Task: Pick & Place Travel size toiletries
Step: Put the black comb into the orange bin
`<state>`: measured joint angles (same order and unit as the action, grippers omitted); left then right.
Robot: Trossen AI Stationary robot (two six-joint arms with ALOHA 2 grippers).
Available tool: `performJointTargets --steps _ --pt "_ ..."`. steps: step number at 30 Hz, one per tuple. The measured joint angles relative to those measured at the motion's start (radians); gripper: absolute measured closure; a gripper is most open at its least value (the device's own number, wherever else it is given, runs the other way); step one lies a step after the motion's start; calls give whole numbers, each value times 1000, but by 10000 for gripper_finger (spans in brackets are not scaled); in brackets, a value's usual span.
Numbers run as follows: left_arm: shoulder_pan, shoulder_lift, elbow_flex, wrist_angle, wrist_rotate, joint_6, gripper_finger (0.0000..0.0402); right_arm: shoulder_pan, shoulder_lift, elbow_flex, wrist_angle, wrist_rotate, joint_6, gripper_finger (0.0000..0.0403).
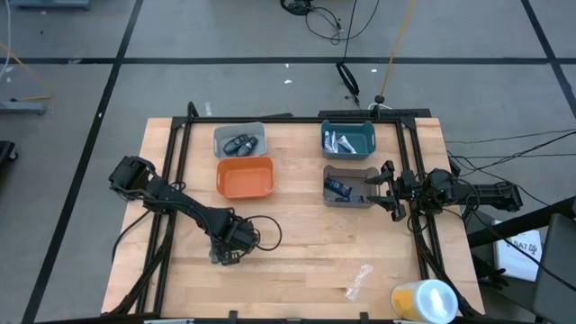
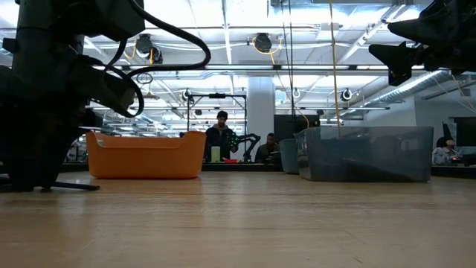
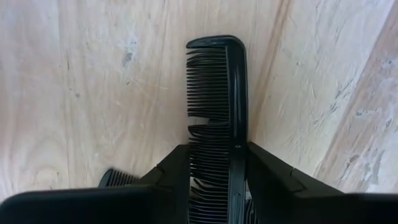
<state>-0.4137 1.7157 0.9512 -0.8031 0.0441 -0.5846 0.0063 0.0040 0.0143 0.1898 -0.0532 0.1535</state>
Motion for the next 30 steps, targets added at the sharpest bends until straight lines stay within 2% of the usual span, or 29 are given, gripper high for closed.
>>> performJointTargets --steps 4,12,17,30 --pt "0 0 0 -4 0 5 302 0 0 0 0 0 0 165" --pt "0 0 0 -7 1 8 288 0 0 0 0 0 0 165" --pt "0 0 10 -26 9 11 299 0 0 0 0 0 0 165" --pt "0 0 162 -214 -31 67 301 0 0 0 0 0 0 165"
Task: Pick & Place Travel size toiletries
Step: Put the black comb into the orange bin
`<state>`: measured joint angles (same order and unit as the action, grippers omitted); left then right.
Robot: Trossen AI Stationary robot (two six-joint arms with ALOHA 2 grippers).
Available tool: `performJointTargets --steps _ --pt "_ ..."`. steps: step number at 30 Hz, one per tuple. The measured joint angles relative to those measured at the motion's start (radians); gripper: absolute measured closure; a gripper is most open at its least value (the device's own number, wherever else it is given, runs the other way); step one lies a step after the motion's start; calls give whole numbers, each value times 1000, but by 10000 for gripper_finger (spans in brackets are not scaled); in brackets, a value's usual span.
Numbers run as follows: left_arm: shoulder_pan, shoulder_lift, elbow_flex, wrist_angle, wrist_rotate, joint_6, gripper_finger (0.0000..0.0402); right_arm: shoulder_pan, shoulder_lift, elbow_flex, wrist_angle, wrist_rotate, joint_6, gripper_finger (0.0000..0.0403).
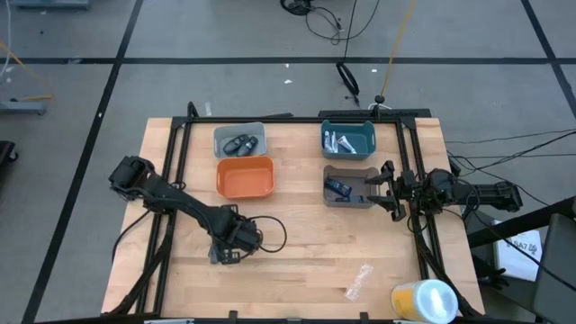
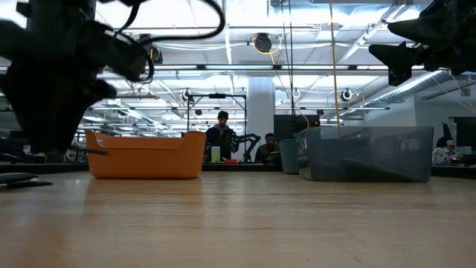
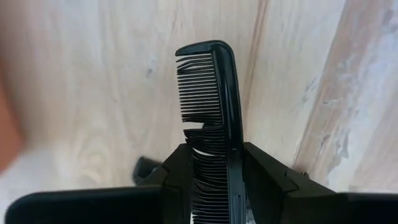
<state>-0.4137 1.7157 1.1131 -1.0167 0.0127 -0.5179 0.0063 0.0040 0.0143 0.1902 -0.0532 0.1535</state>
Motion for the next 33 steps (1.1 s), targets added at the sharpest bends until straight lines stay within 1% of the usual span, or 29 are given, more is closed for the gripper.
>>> performJointTargets --steps 10,17,24,30,33 --pt "12 0 193 -206 -151 98 300 0 0 0 0 0 0 165" --pt "76 0 276 -310 -257 169 300 0 0 0 2 0 0 165" --pt "207 0 284 -322 -294 317 300 0 0 0 3 0 0 165" --pt "356 0 284 -313 -312 450 300 0 0 0 1 0 0 165" --pt "439 0 284 -272 -313 498 300 0 0 0 1 0 0 165"
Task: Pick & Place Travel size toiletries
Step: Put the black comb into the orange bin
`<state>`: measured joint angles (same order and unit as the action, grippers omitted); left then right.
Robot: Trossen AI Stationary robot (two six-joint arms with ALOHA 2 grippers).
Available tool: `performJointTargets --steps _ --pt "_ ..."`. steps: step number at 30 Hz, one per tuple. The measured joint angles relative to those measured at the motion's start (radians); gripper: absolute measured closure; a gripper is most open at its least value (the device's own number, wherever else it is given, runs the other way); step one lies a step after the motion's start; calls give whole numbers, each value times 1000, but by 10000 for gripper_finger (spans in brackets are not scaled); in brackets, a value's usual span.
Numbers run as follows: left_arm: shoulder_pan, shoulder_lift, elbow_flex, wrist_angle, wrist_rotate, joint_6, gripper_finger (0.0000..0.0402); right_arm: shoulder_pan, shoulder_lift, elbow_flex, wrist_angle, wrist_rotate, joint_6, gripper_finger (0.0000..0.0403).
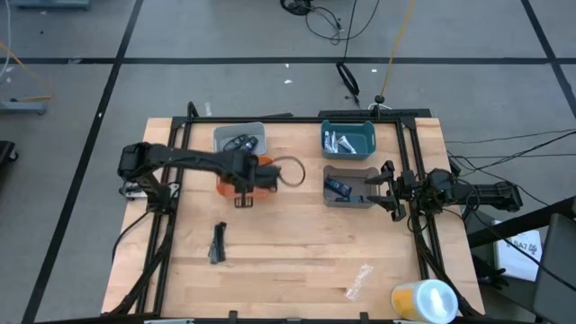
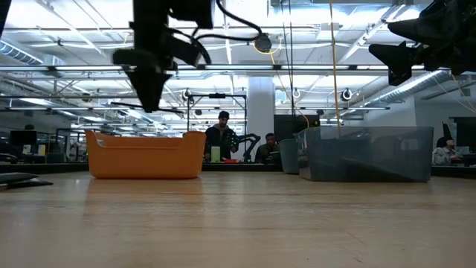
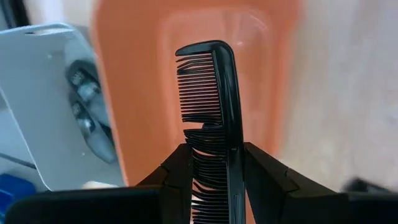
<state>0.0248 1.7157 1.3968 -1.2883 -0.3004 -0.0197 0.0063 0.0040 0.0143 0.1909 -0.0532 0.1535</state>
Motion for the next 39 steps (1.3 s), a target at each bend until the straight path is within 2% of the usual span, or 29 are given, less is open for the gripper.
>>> performJointTargets --steps 4,10,23,26,30,35,39 --pt "95 0 -20 109 14 81 300 0 0 0 -1 0 0 165" --pt "185 0 -114 253 118 145 300 0 0 0 -1 -3 18 165" --pt "202 0 -231 304 171 117 295 0 0 0 -1 -3 18 165" --pt "202 0 -232 304 143 58 272 0 0 0 -1 -3 18 165" --pt "202 0 -232 294 95 12 224 0 0 0 -1 -3 18 165" --pt "202 0 -232 289 93 -6 163 0 0 0 -1 -3 18 165" --pt "201 -12 -232 237 92 -28 134 0 0 0 -1 -3 18 165"
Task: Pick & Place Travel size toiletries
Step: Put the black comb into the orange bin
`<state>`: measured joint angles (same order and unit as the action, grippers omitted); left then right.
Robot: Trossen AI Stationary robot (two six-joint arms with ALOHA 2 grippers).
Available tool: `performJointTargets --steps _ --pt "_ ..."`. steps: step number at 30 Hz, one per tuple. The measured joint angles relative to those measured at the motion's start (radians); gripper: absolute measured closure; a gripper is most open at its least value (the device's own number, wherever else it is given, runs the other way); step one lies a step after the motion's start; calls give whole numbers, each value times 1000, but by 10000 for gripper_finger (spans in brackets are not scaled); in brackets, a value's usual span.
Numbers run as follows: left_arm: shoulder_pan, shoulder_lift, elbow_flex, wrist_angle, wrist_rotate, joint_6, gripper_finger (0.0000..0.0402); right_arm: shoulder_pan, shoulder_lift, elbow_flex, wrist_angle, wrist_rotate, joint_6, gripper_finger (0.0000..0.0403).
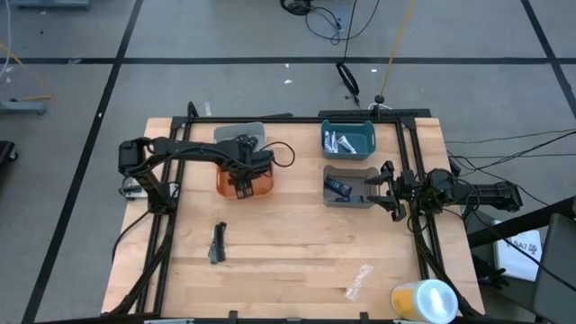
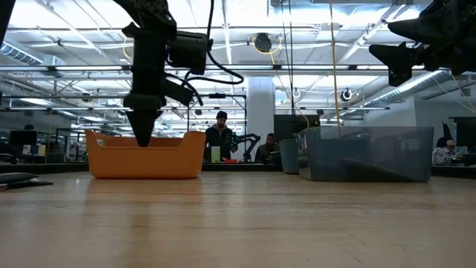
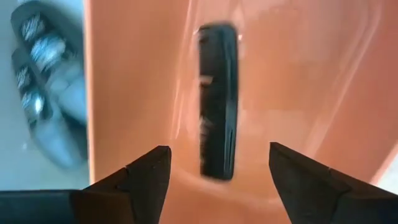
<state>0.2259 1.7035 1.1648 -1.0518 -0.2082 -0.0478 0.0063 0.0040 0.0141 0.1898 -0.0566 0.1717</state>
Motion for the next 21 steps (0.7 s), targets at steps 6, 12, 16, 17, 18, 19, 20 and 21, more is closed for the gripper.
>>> performJointTargets --steps 6,12,16,17,18,19,20,21 --pt "-39 -119 0 -113 -2 -156 122 0 0 0 -1 1 0 165" --pt "-194 -326 -5 -125 -65 -394 122 0 0 0 -1 1 0 165" --pt "-349 -409 -32 -190 -95 -745 122 0 0 0 -1 2 0 165" --pt "-391 -416 -41 -222 -72 -845 122 0 0 0 -1 1 0 165" --pt "-431 -419 -50 -251 -37 -942 122 0 0 0 -1 2 0 165" --pt "-470 -420 -61 -268 3 -1038 122 0 0 0 -1 2 0 165" --pt "-511 -419 -75 -272 43 -1123 121 0 0 0 -1 2 0 165" --pt "-550 -418 -91 -266 80 -1201 121 0 0 0 -1 2 0 165"
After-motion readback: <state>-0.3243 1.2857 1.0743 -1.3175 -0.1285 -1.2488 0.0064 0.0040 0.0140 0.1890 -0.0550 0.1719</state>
